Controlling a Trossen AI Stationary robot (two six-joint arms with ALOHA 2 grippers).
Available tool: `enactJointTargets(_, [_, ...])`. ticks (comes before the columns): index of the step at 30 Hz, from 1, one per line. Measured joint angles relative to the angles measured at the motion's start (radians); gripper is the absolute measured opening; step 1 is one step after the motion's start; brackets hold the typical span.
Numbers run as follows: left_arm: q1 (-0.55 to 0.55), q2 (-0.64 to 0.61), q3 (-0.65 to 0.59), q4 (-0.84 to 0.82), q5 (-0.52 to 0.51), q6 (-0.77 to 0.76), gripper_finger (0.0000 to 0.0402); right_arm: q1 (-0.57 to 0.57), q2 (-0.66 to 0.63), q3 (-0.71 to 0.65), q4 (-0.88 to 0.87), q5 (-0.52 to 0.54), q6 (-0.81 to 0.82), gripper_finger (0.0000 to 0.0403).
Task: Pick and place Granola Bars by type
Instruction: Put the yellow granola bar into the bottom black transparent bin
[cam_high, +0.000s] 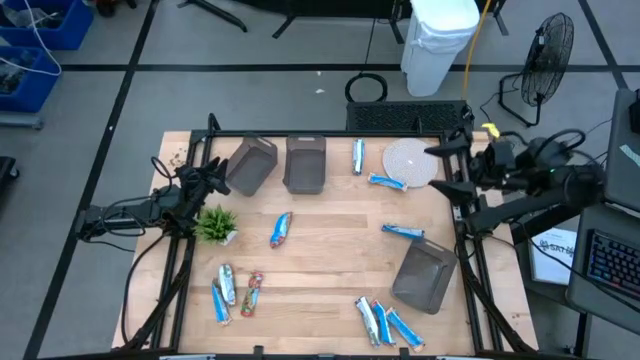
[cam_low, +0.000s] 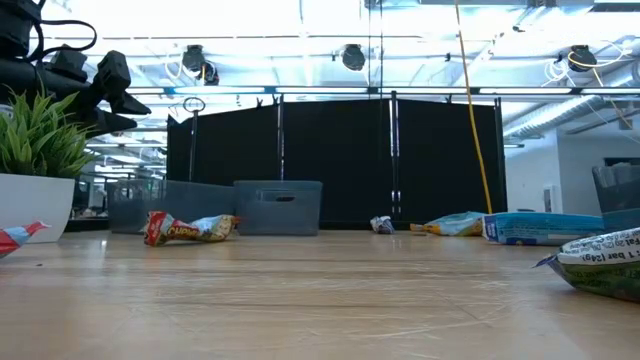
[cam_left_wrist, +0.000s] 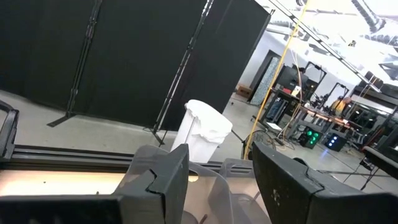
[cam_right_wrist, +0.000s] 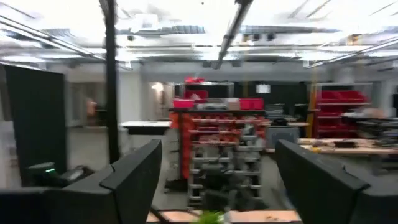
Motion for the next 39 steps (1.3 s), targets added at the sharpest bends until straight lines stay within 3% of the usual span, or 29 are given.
enactJointTargets(10, [0.000,0.000,0.000,0.000,0.001,0.000,0.0182,-0.001,0.147,0.252,-0.301,0.242,-0.088,0.0310])
enactJointTargets(17, [0.000,0.000,0.000,0.000,0.001,0.000,0.0182,-0.001,0.200,0.261,-0.356,0.461,-0.205,0.0309])
enactJointTargets(26, [0.000,0.000,0.000,-0.001,0.001,0.000,0.0182,-0.019,0.254,0.262,-0.704,0.619,-0.148,0.0308])
enactJointTargets(29, [0.000,0.000,0.000,-0.001,0.001,0.000,0.0182,-0.060,0.296,0.262,-0.790,0.602,-0.136,0.0308])
enactJointTargets(39, [0.000,0.000,0.000,-0.001,0.001,0.000,0.0182,-0.351,0.457,0.261,-0.895,0.300,-0.100,0.0308])
